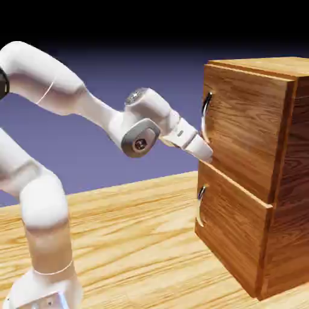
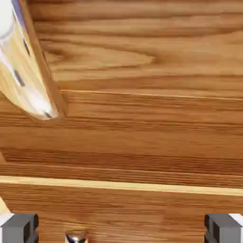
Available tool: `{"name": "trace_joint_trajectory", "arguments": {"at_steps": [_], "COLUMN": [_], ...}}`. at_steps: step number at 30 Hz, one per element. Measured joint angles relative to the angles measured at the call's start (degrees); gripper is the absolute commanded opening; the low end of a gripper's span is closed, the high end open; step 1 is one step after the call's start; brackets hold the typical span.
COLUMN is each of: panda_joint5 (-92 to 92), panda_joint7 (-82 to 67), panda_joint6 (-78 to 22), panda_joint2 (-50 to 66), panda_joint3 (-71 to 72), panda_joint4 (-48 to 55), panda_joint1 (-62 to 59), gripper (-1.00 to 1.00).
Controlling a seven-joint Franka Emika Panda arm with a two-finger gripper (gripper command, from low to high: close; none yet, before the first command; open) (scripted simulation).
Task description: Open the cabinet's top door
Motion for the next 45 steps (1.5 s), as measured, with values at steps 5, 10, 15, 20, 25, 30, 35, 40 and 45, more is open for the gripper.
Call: {"name": "trace_joint_trajectory", "arguments": {"at_steps": [5,10,15,20,25,30,35,40,45], "panda_joint5": [11.74,23.48,35.22,46.97,58.71,70.45,82.19,93.93,105.67], "panda_joint7": [-5.46,-10.93,-16.39,-21.86,-27.32,-32.78,-38.25,-43.71,-49.18], "panda_joint6": [-2.52,-5.04,-7.56,-10.08,-12.6,-15.12,-17.64,-20.16,-22.68], "panda_joint2": [10.38,20.77,31.15,41.54,51.92,62.31,72.69,83.07,93.46], "panda_joint3": [-9.29,-18.58,-27.86,-37.15,-46.44,-55.73,-65.01,-74.3,-83.59], "panda_joint4": [0.33,0.67,1.0,1.33,1.66,2.0,2.33,2.66,3.0], "panda_joint1": [9.82,19.64,29.47,39.29,49.11,58.93,68.75,78.57,88.4], "gripper": [0.0,0.0,0.0,0.0,0.0,0.0,0.0,0.0,0.0]}}
